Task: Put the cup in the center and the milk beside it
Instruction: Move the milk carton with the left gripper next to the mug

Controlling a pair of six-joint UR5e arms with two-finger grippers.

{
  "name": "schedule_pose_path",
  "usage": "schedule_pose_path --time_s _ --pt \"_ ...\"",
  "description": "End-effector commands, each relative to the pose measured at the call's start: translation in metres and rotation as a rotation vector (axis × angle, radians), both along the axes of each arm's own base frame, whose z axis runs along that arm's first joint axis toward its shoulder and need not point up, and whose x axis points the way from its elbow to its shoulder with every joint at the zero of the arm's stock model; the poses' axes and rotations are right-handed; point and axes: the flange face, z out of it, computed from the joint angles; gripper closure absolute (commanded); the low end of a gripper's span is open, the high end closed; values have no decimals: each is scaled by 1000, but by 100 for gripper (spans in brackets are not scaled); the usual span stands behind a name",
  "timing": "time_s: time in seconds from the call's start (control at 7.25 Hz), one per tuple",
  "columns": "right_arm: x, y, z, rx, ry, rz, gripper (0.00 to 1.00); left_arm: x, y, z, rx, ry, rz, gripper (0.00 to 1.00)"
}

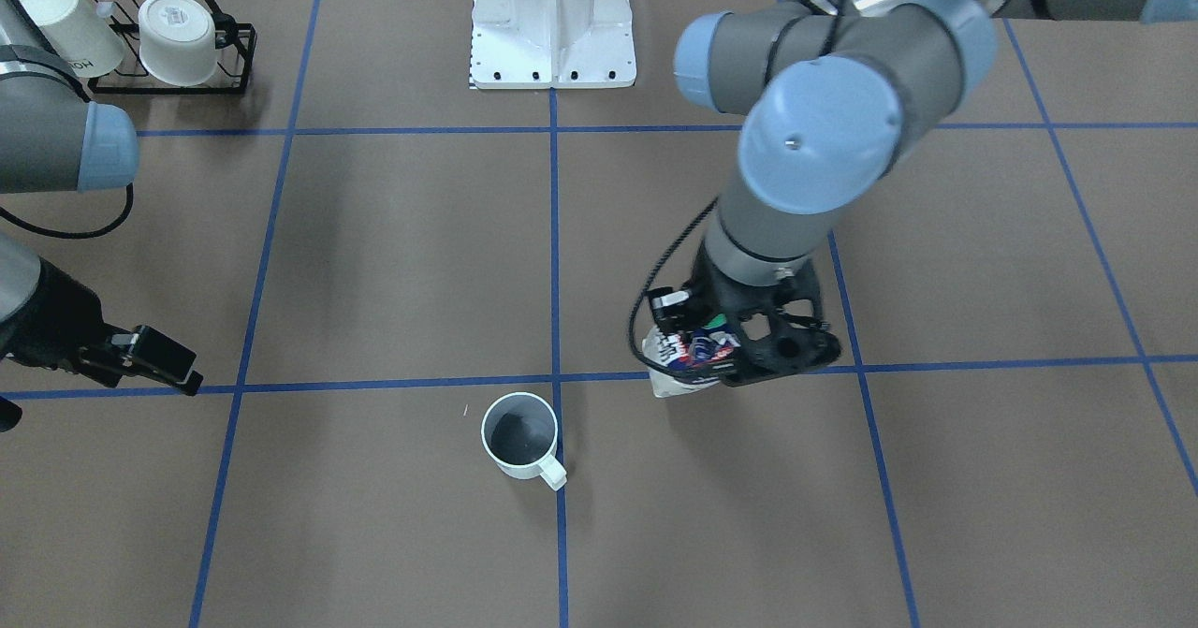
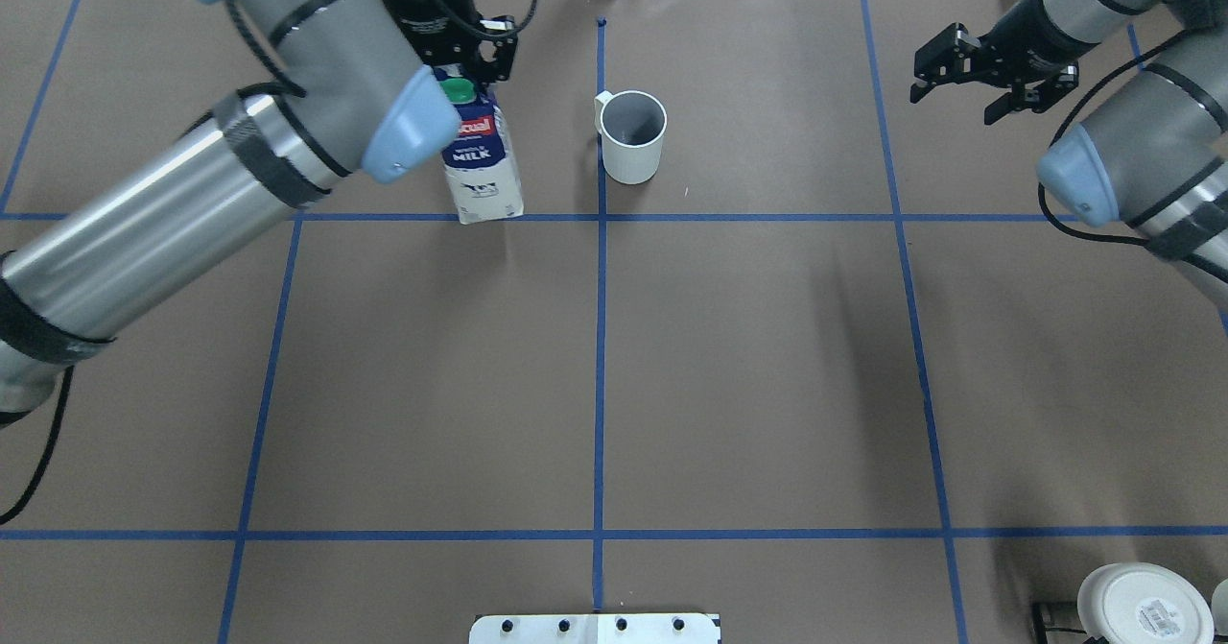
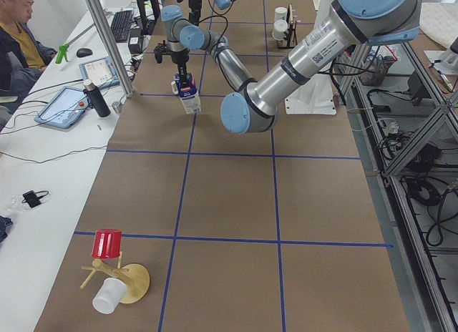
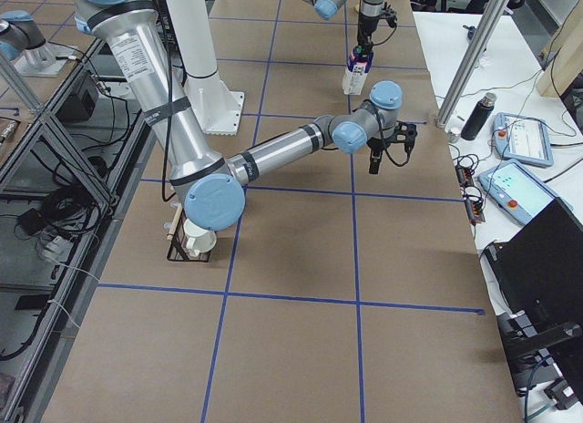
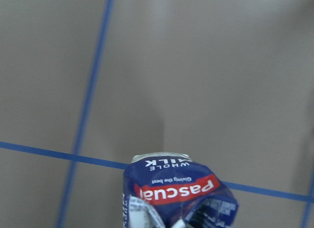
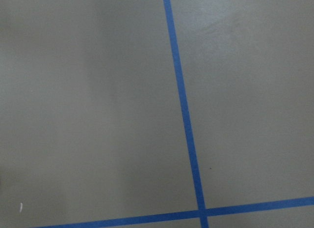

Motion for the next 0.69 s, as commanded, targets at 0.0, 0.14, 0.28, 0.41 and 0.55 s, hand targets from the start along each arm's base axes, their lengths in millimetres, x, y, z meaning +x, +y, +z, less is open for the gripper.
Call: schedule_pose_path --time_s 0.0,0.14,0.28,0.41,0.55 --pt "17 24 17 9 12 0 0 57 -4 -20 66 32 8 100" --pt "18 27 20 6 16 2 0 61 -7 -17 73 41 4 100" --pt "18 27 19 7 17 3 0 63 -10 -16 95 62 2 100" --pt "17 27 18 9 16 1 0 65 -13 -12 104 68 0 100" --pt "17 26 17 10 14 0 0 64 -16 -12 121 70 -9 58"
